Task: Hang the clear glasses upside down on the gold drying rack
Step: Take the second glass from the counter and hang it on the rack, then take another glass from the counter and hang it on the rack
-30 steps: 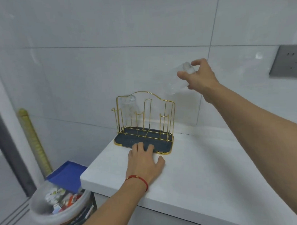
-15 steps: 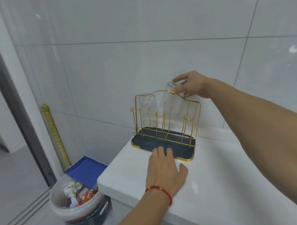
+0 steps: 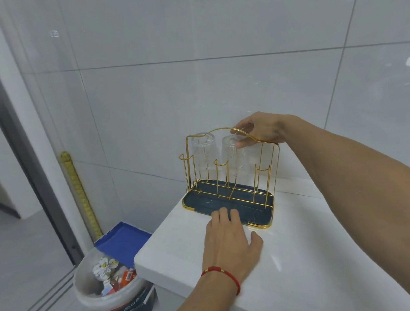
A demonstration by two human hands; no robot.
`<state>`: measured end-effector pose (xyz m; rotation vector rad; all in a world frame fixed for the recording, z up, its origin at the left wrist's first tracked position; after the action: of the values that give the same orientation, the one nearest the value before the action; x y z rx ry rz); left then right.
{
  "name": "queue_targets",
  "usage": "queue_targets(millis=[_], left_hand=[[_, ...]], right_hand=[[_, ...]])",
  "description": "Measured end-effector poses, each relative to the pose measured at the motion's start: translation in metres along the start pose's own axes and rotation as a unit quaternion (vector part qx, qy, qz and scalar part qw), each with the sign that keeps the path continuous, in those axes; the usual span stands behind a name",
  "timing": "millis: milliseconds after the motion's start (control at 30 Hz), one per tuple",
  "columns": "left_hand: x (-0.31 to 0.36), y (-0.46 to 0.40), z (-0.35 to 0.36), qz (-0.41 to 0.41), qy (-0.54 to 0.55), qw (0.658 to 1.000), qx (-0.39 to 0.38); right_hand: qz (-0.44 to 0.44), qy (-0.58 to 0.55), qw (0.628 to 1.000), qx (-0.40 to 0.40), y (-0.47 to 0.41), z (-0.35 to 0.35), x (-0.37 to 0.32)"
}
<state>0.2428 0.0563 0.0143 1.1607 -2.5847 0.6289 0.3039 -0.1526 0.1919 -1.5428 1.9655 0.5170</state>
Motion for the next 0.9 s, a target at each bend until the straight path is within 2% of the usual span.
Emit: queue_targets(millis=[100,200,300,400,467,533,633,733,900], left_hand=[[-0.001,0.001,-0.001,0.008,0.004,1.000,0.018],[-0.002,0.002,-0.004,0.013,0.010,0.999,0.031],[-0.003,0.002,-0.006,0.013,0.028,0.999,0.029],[-0.002,0.005,-0.009,0.021,0.035,0.999,0.030],[-0.001,0.008,-0.010,0.029,0.023,0.999,0.035],[0.005,0.013,-0.013,0.035,0.018,0.998,0.048],[0.046,0.030,-0.011,0.067,0.045,0.996,0.046],[0.124,0.061,0.006,0.153,0.085,0.985,0.005],[0.230,0.100,0.040,0.236,0.128,0.963,-0.038]], right_hand=[[-0.030,-0.055,0.993,0.104,0.023,-0.009,0.000],[-0.061,-0.139,0.954,0.257,0.067,-0.019,0.002],[-0.067,-0.125,0.922,0.360,0.132,-0.016,0.013],[-0.029,-0.055,0.927,0.370,0.206,0.007,0.041],[0.026,-0.048,0.929,0.366,0.254,0.024,0.069],[0.078,-0.060,0.915,0.391,0.302,0.035,0.099],[0.140,-0.059,0.867,0.475,0.367,0.031,0.135],[0.205,-0.056,0.801,0.559,0.422,0.015,0.159],[0.308,-0.066,0.688,0.654,0.491,0.003,0.193]])
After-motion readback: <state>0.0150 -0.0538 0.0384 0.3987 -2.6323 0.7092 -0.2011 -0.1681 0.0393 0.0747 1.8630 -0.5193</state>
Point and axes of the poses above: each hand's wrist, its own y-axis away from the middle knuckle, its own z-axis out of the palm, x = y × z, the point moved 5 cm from there along -y, towards the middle knuckle, and after that the axes turned 6 degrees about -z, right-handed, at the moved point
